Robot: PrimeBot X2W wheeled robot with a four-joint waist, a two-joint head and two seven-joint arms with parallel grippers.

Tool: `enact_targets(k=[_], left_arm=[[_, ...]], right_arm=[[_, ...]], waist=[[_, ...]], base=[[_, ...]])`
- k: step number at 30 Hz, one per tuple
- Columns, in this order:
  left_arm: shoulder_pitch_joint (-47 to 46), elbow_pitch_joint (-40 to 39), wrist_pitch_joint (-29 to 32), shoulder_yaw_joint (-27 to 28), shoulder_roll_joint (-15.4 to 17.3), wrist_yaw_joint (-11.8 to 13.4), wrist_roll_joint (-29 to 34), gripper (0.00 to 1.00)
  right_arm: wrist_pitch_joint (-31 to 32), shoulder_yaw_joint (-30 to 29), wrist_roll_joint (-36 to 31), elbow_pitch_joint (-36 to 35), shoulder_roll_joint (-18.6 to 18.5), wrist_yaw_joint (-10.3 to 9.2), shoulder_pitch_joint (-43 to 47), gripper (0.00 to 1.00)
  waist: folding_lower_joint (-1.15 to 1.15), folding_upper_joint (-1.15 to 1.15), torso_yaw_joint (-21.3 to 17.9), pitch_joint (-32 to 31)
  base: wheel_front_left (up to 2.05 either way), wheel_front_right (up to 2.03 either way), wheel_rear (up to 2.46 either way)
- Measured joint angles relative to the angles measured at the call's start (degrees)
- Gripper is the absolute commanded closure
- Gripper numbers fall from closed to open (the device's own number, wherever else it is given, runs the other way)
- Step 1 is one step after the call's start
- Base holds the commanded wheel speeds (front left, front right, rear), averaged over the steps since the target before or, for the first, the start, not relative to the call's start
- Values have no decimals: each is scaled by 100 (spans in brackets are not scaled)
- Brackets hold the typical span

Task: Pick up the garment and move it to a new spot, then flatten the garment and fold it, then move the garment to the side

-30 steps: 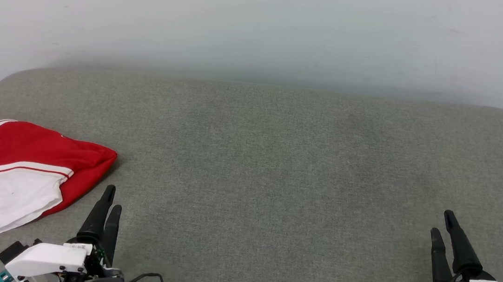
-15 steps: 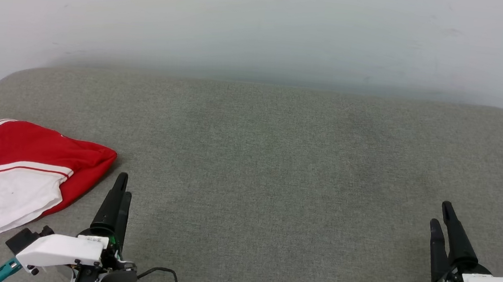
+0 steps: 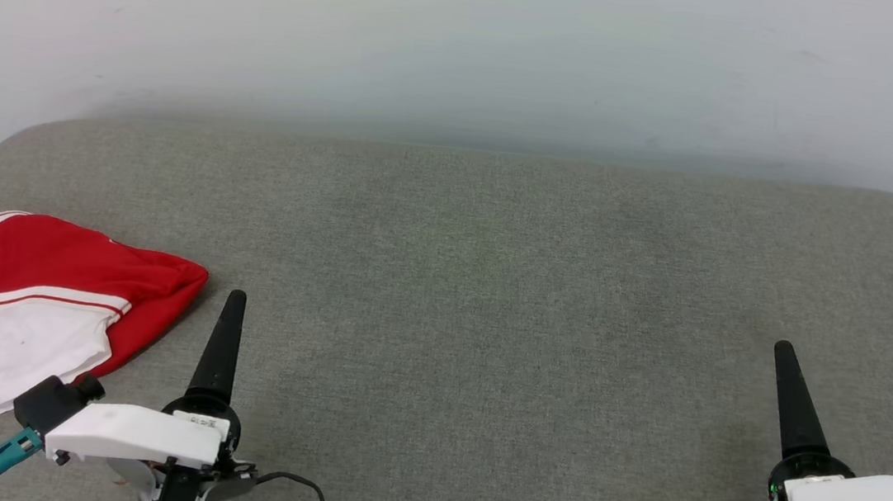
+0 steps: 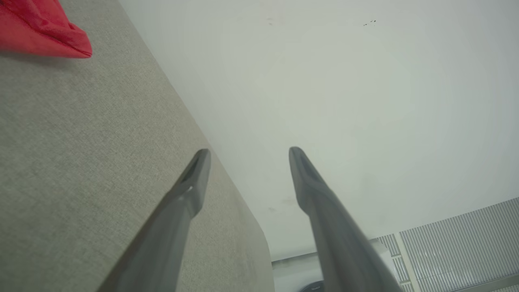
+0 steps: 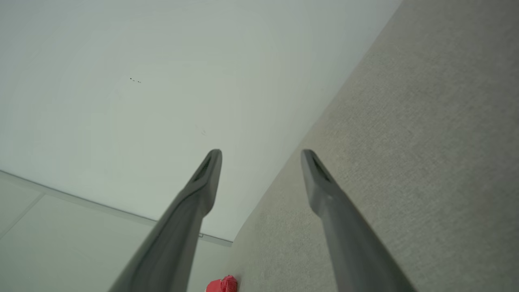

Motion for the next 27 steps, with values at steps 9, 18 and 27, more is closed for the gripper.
enact_targets(k=[9, 18, 27], left_arm=[[-1, -53, -186, -147, 31, 0, 1082, 0], [-1, -40, -354, -167, 42, 0, 2154, 0], [0, -52, -506, -176, 40, -1, 3040, 0]], right_arm=[[-182, 85, -1301, -122, 8, 1, 6, 0], [-261, 161, -2519, -166, 11, 1, 25, 0], [-216, 218, -3407, -220, 14, 1, 29, 0]], waist=[[0, 0, -2, 0], [0, 0, 6, -4], [0, 0, 8, -6]], base=[[0, 0, 0], [0, 0, 0], [0, 0, 0]])
